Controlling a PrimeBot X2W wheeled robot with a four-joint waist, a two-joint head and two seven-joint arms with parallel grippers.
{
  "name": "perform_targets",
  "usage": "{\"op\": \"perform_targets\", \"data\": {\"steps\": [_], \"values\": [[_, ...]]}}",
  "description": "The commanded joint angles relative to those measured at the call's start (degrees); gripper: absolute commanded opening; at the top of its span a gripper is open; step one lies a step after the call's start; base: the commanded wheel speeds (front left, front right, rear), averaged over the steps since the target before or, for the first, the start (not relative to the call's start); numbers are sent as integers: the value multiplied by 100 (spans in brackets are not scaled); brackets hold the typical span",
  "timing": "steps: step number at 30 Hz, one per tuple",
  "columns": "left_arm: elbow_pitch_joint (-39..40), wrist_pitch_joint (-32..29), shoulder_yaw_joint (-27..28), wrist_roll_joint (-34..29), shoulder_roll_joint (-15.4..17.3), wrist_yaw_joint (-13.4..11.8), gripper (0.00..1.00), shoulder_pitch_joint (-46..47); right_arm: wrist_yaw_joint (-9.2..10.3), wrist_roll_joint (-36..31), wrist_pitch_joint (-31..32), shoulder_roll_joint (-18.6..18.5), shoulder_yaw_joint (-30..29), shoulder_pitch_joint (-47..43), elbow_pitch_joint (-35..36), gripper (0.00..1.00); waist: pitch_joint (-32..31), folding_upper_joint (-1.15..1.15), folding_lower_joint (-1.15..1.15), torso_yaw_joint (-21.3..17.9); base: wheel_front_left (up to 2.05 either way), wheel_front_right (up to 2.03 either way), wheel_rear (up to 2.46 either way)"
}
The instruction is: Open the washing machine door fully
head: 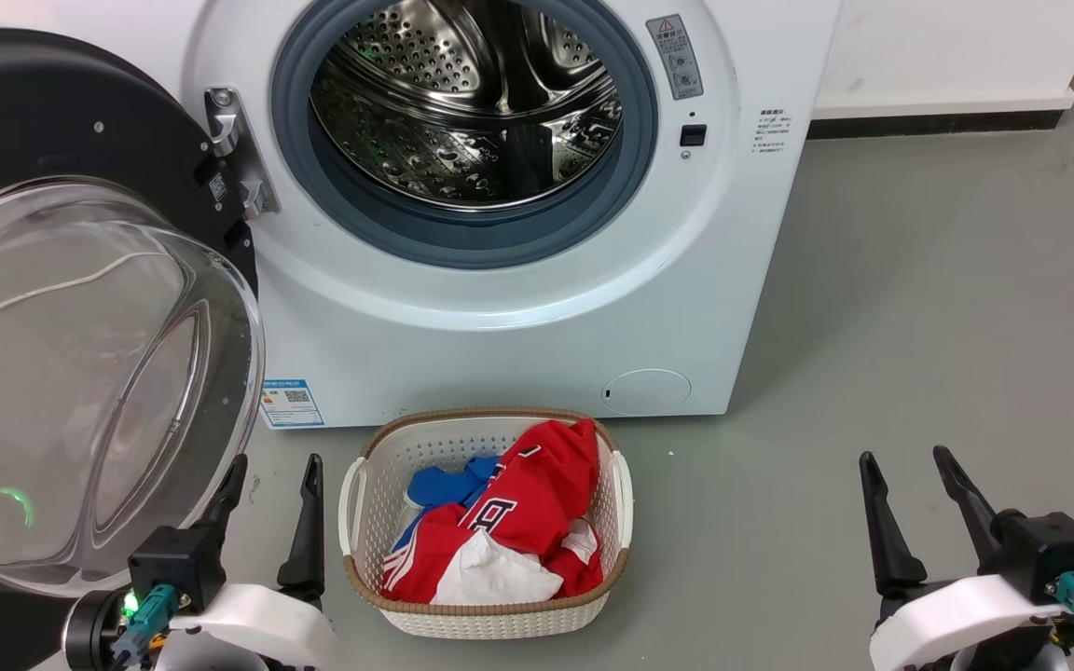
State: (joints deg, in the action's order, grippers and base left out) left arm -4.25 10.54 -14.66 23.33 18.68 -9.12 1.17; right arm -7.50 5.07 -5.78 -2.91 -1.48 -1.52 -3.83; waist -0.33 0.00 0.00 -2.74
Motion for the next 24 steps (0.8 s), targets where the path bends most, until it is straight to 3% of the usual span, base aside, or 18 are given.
{"op": "perform_targets", "data": {"steps": [1,6,7,10,24], "values": [[-16,16,-9,-13,17,-26,100,45,1,32,-25,6,-9,-9,-4,100,-5,0,0,5,0,0,0],[-16,20,-16,13,41,-28,100,54,1,53,-24,6,-16,-30,-5,100,-17,0,0,9,0,0,0],[-5,-1,-9,17,22,-2,0,-1,0,14,-2,0,-10,-5,-3,0,-16,0,0,9,0,0,0],[-91,-7,-25,30,-25,5,0,-49,0,19,5,1,-1,-57,-97,0,-16,0,0,10,0,0,0],[-250,-295,343,1347,-286,309,0,61,0,1656,232,-1,-93,111,-262,0,-8,0,0,39,0,0,0]]}}
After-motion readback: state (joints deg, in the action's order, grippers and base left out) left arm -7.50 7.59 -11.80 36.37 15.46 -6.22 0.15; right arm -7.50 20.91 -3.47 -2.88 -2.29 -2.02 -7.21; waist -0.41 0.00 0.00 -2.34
